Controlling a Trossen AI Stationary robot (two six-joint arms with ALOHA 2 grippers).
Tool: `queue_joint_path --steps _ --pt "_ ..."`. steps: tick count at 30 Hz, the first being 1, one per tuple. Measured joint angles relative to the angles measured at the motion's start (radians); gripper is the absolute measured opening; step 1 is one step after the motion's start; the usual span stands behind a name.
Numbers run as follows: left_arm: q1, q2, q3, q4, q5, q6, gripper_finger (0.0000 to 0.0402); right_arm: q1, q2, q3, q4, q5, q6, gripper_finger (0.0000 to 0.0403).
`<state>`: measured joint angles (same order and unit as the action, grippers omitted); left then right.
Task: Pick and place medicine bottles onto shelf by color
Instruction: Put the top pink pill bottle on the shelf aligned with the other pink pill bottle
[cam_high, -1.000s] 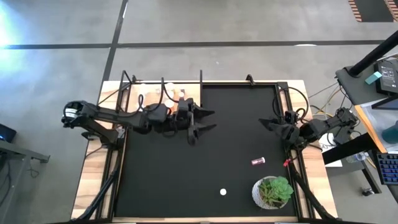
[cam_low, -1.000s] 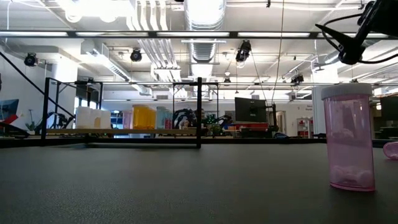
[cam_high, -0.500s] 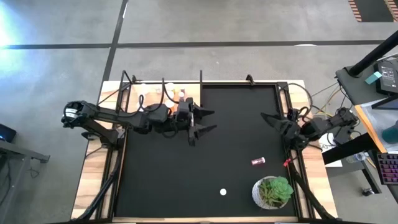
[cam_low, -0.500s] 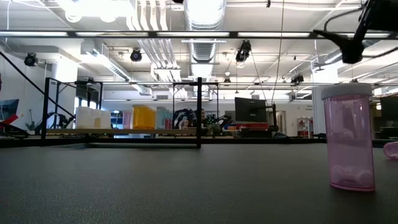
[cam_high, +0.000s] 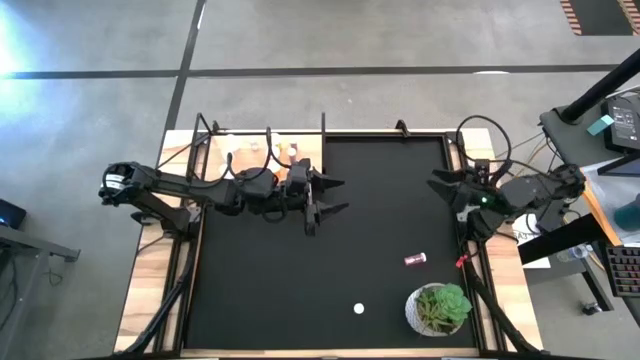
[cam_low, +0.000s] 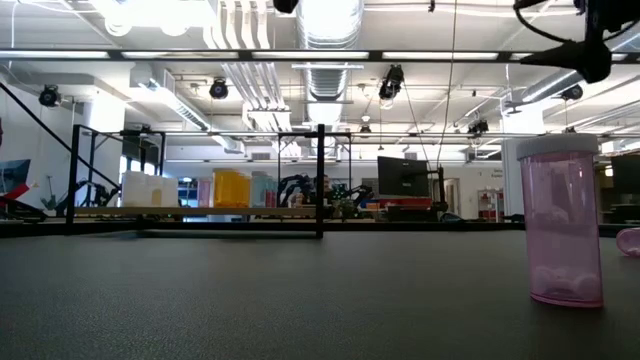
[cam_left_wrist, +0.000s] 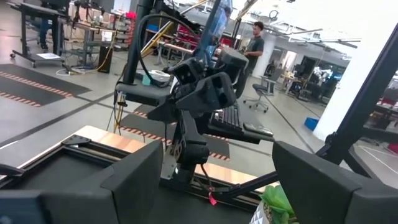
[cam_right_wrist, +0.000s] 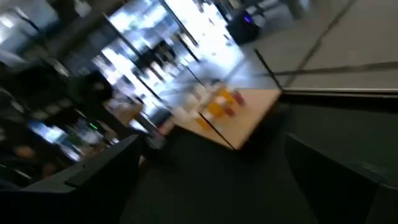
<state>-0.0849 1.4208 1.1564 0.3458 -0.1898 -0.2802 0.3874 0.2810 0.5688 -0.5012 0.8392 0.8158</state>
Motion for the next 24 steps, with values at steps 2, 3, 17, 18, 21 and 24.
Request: queue_joint_path --steps 2,3,17,18,21,24 --pt "0.0 0.0 0.0 0.001 0.009 0.0 0.0286 0.0 0.06 0.05 -0.062 -0.001 0.004 0.0384" --pt "0.0 0.0 0.0 0.001 0.009 0.0 0.0286 0.0 0.088 0.071 -0.072 -0.007 0.004 0.0384" --pt "-0.008 0.0 0.0 -0.008 0.015 -0.05 0.0286 0.0 0.345 0.392 -0.441 -0.417 0.072 0.0384" --pt "-0.008 0.0 0.0 -0.012 0.015 -0.054 0.0286 0.0 0.357 0.409 -0.499 -0.461 0.099 0.0384" --pt "-0.008 0.0 0.0 -0.015 0.017 -0.055 0.0286 0.001 0.389 0.439 -0.655 -0.542 0.141 0.0384" --pt "-0.008 0.0 0.0 -0.021 0.026 -0.055 0.0286 0.001 0.414 0.435 -0.77 -0.605 0.135 0.0384"
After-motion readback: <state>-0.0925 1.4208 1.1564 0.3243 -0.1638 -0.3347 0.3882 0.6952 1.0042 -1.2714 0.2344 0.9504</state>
